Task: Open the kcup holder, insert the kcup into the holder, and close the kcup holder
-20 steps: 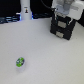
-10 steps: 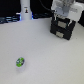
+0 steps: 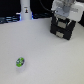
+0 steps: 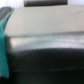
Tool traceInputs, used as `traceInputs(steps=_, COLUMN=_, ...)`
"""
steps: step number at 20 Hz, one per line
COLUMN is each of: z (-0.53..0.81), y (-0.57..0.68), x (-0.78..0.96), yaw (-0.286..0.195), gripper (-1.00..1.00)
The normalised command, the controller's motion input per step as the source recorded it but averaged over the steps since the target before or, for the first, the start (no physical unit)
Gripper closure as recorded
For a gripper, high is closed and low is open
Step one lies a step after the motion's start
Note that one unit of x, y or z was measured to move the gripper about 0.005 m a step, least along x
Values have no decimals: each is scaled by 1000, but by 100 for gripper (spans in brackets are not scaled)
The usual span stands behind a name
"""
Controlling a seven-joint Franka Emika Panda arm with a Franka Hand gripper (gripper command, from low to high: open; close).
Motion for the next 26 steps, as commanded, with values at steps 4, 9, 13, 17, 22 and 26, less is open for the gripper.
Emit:
traceInputs(steps=4, z=161, y=-345, x=939, yaw=-41, gripper=100)
traceInputs(steps=9, z=148, y=-353, x=948, yaw=-45, gripper=100)
traceInputs(steps=13, z=167, y=-384, x=943, yaw=-45, gripper=100)
traceInputs(steps=17, z=156, y=-395, x=924, yaw=-49, gripper=100)
traceInputs(steps=22, z=106, y=-413, x=913, yaw=-59, gripper=100)
traceInputs(steps=26, z=85, y=-438, x=900, yaw=-60, gripper=100)
